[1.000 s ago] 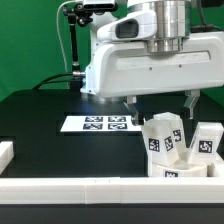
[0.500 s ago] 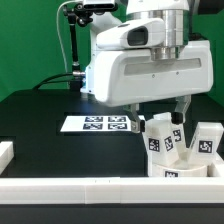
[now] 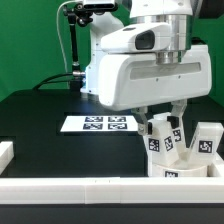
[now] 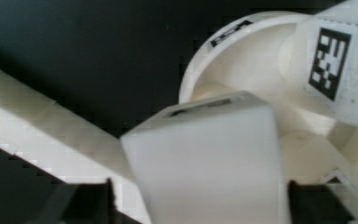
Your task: Assemble stool
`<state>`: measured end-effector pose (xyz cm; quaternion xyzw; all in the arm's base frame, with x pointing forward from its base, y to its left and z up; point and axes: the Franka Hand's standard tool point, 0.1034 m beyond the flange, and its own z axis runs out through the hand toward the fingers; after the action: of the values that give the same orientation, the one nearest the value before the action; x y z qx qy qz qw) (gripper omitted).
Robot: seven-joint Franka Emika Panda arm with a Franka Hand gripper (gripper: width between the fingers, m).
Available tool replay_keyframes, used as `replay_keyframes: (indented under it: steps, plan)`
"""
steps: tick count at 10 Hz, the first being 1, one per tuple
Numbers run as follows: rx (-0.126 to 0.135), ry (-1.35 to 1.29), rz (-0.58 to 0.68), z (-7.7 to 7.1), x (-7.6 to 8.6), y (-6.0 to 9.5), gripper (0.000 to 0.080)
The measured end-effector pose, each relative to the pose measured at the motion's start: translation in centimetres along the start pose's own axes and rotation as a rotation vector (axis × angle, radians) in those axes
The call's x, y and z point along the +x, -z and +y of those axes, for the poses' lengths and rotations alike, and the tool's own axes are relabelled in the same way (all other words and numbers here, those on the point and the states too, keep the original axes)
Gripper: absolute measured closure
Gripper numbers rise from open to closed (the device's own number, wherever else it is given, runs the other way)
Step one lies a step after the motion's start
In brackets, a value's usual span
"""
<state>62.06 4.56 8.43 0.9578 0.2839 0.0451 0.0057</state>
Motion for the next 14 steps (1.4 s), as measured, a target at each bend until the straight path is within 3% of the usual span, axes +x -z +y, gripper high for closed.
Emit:
replay_keyframes:
  steps: [1, 2, 10, 14]
  plan:
    - [0.000, -0.015, 0.001, 0.02, 0.00, 0.01, 0.0403]
    - [-0.001, -0.036, 0.001, 0.05, -0.01, 0.01, 0.0465]
    - [0.000, -0.499, 0.001, 0.07, -0.03, 0.00, 0.0463]
    - [0.001, -0.930, 0.018, -0.31, 0.16, -0.15, 0.0463]
